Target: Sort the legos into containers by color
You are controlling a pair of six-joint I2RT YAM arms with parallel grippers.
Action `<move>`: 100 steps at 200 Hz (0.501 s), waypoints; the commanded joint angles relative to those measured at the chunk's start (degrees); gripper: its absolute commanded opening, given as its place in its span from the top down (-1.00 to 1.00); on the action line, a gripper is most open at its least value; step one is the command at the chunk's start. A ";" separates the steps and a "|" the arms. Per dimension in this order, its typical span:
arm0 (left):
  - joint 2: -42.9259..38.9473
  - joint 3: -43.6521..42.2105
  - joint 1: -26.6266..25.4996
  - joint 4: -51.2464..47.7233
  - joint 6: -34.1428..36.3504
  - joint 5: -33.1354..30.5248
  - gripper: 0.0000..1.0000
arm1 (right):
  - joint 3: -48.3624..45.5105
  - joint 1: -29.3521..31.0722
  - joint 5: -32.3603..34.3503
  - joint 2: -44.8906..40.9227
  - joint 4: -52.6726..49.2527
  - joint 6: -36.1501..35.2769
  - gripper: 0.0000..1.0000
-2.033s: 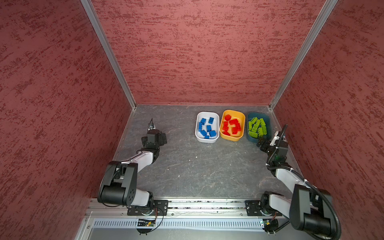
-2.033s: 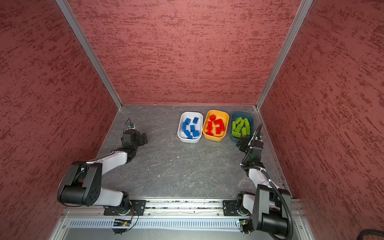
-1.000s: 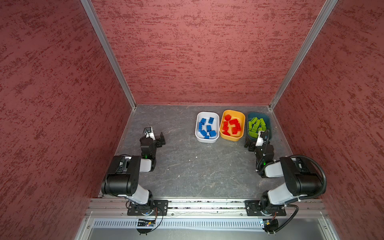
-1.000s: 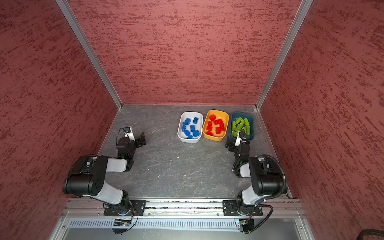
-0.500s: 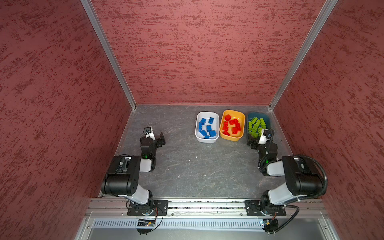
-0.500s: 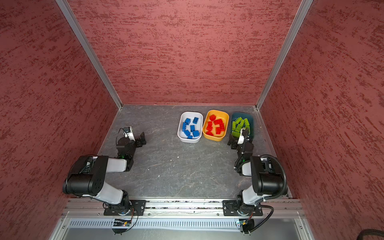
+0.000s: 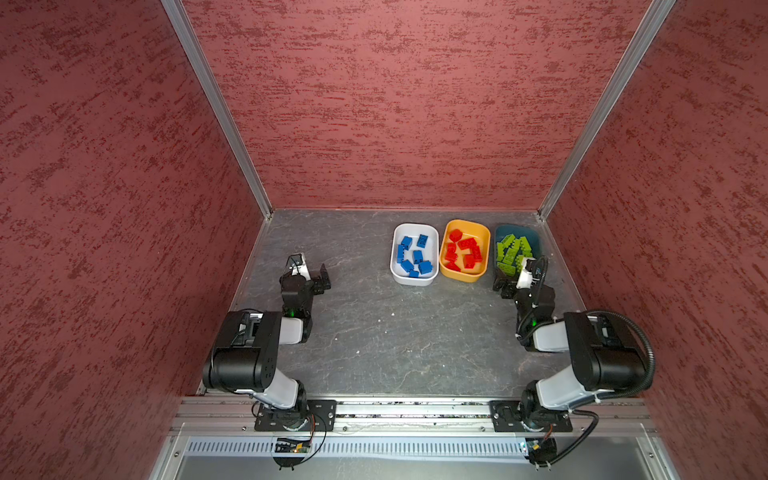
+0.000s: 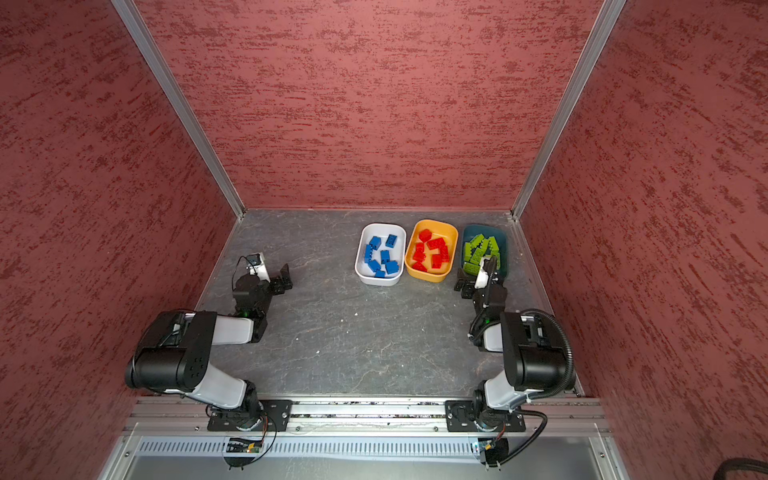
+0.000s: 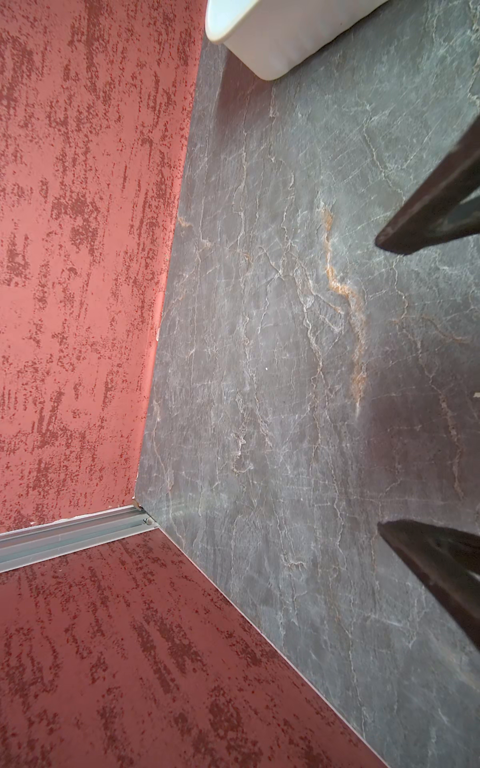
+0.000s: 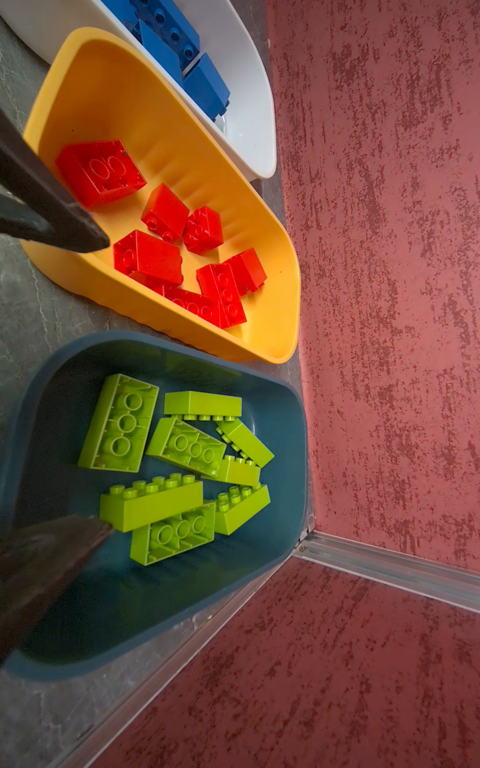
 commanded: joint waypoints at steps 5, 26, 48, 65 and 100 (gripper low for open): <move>-0.14 0.24 0.31 1.36 -0.09 0.22 -0.99 | 0.54 -0.14 -0.75 -0.22 1.50 -1.27 -0.98; -0.16 0.25 0.28 1.36 -0.06 0.21 -0.99 | 0.64 -0.11 -0.76 -0.27 1.42 -1.29 -0.98; -0.14 0.23 0.29 1.36 -0.06 0.21 -0.99 | 0.65 -0.14 -0.76 -0.14 1.34 -1.24 -0.98; -0.16 0.23 0.26 1.36 -0.03 0.21 -0.99 | 0.65 -0.10 2.37 -0.28 1.26 -0.21 -0.98; -0.16 0.23 0.32 1.34 -0.07 0.19 -0.99 | -4.89 0.84 9.28 -0.33 11.47 1.21 -0.97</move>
